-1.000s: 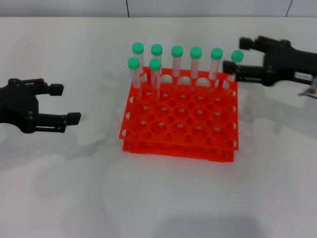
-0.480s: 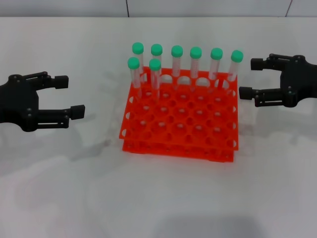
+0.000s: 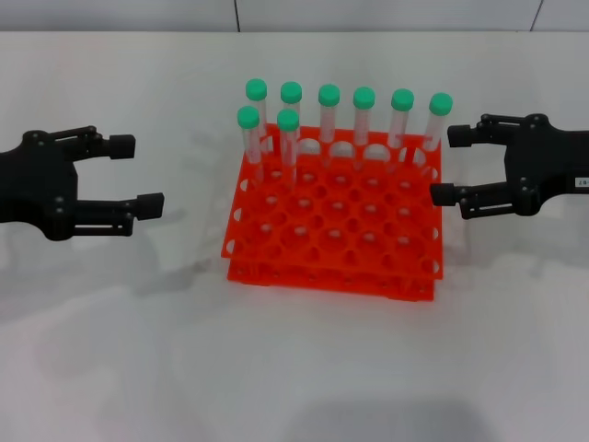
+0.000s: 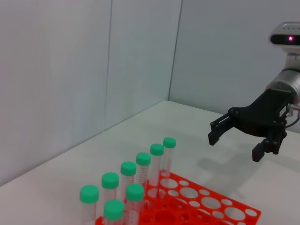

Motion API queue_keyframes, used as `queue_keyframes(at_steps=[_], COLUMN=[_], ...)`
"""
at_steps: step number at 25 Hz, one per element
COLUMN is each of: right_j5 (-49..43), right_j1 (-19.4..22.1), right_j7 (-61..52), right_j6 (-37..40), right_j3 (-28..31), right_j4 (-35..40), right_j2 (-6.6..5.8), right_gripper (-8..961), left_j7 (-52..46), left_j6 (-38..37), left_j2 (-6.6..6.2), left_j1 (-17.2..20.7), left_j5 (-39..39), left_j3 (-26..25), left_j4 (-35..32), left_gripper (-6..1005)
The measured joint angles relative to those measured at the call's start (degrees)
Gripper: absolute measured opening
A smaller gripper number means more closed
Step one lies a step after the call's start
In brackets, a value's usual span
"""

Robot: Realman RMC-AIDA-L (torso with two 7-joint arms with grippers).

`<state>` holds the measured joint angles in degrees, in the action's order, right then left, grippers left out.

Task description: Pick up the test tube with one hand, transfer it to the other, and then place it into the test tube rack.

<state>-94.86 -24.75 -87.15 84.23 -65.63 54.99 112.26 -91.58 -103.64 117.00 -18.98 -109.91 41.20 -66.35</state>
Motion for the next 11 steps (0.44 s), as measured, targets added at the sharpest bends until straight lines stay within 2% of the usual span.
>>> queue_keyframes(at_steps=[11], right_j5=[-0.1], right_j1=[0.0], right_j7=[-0.5], right_j6=[0.2], right_j3=[0.1], right_j4=[0.4], right_j2=[-0.02], right_gripper=[872], left_j7=[0.4], left_j6=[-0.2], left_j2=[-0.04], left_j1=[-0.5], left_j5=[0.1], left_j3=[0.0], left_j4=[0.1], left_gripper=[874])
